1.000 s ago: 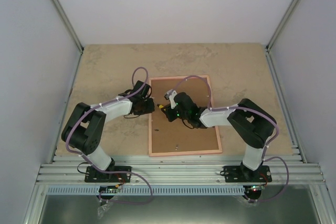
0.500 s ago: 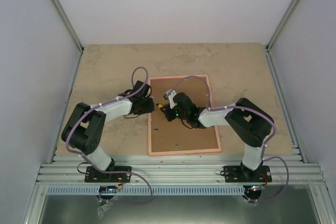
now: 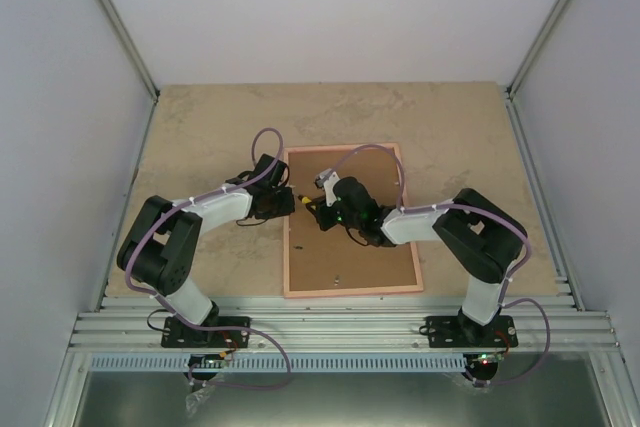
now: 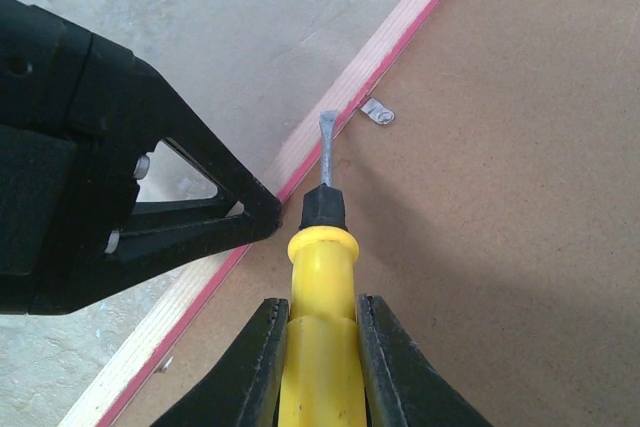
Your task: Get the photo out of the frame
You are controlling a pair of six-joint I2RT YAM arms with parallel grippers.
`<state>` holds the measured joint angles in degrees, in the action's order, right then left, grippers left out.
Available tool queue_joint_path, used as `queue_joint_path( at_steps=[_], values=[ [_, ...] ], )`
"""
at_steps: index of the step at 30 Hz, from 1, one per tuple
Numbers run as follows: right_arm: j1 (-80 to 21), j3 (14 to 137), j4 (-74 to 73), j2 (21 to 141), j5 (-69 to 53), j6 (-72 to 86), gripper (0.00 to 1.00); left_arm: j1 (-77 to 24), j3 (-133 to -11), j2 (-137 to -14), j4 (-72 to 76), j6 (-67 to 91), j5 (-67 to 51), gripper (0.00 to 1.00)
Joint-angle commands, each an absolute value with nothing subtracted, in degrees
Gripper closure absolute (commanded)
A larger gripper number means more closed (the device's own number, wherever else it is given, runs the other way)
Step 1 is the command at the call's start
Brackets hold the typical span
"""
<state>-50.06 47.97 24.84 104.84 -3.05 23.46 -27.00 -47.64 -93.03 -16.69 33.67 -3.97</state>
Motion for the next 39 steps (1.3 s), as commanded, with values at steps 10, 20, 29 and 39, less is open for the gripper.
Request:
queue_joint_path(
  at_steps=[10,20,29,39],
  values=[
    [-50.1,48.6,26.5,106.2,-1.5,24.4,1.0,-27.6,-46.5,-92.2,-17.4,34.4,-6.9,0.89],
    [-50.1,49.0,27.2,108.4,-0.5,25.2,0.99,-27.7,-46.3,-92.0,-17.3,34.3,-7.5,0.89],
    [-50.1,48.8,29.4,109.5,1.9,27.0,1.0,-27.7,-45.3,-91.2,-17.0,34.7,-7.9,0.89],
    [-48.4,46.9,32.1,108.9,3.5,29.0,1.0,-27.6,-44.1,-90.6,-16.3,35.2,-7.9,0.9]
  ],
)
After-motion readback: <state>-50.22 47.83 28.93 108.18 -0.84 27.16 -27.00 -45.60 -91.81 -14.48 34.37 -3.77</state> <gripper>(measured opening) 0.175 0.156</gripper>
